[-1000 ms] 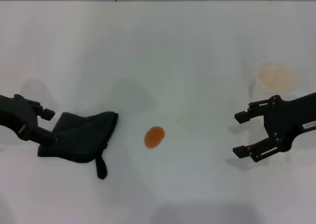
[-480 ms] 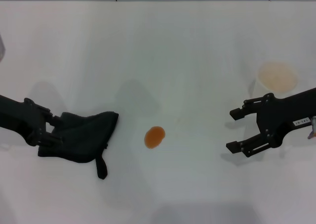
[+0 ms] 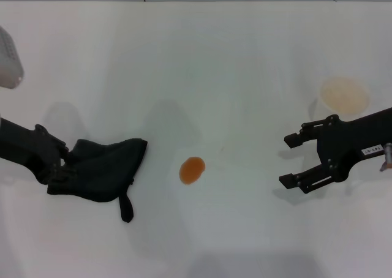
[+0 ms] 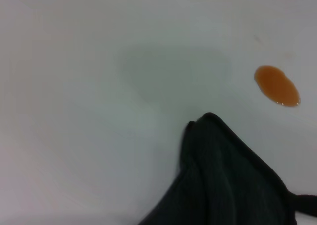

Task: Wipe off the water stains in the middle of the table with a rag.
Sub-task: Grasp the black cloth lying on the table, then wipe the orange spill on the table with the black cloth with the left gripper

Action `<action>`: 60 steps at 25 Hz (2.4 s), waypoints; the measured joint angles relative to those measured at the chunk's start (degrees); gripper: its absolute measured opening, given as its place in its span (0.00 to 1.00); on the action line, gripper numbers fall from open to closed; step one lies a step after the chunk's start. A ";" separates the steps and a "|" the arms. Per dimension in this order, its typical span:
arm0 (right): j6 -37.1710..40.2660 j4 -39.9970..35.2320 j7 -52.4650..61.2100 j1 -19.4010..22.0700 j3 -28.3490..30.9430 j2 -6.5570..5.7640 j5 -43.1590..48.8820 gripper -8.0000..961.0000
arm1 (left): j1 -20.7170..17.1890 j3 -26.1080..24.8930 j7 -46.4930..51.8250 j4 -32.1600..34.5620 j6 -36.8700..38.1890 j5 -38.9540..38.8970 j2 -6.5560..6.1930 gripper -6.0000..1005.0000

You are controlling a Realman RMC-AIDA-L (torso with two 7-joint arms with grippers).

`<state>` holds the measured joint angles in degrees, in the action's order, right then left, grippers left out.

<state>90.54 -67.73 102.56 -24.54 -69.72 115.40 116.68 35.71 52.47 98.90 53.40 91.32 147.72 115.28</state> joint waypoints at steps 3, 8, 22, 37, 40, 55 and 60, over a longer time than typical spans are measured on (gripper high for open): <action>-0.07 0.06 0.06 0.10 -0.02 0.00 -0.03 0.91 | -0.11 1.79 0.16 -0.03 -0.92 0.67 0.65 0.37; -0.11 0.06 0.08 0.25 -0.06 0.03 -0.05 0.91 | -0.05 2.07 0.31 0.15 -1.68 2.45 1.36 0.37; -0.10 0.24 0.09 0.53 -0.25 0.10 -0.45 0.91 | 0.22 2.00 2.20 0.27 -3.99 4.35 2.29 0.13; -1.06 0.15 0.06 -0.46 -1.64 0.17 -1.76 0.91 | 10.36 8.49 16.61 -2.21 -6.40 -1.18 4.08 0.07; -1.33 -0.04 0.07 -0.65 -2.34 0.18 -2.17 0.91 | 11.94 12.39 19.28 -4.11 -8.04 -2.94 4.20 0.07; -1.51 -0.09 0.09 -0.78 -2.21 0.10 -2.35 0.91 | 12.40 36.34 28.32 -5.58 -12.16 -16.72 4.51 0.07; -1.56 -0.09 0.09 -0.77 -2.20 0.08 -2.35 0.91 | 11.84 37.52 30.09 -5.91 -14.66 -15.74 4.20 0.07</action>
<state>88.98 -67.83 102.66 -25.32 -71.92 115.48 114.32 47.55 89.99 128.98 47.49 76.66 131.98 119.48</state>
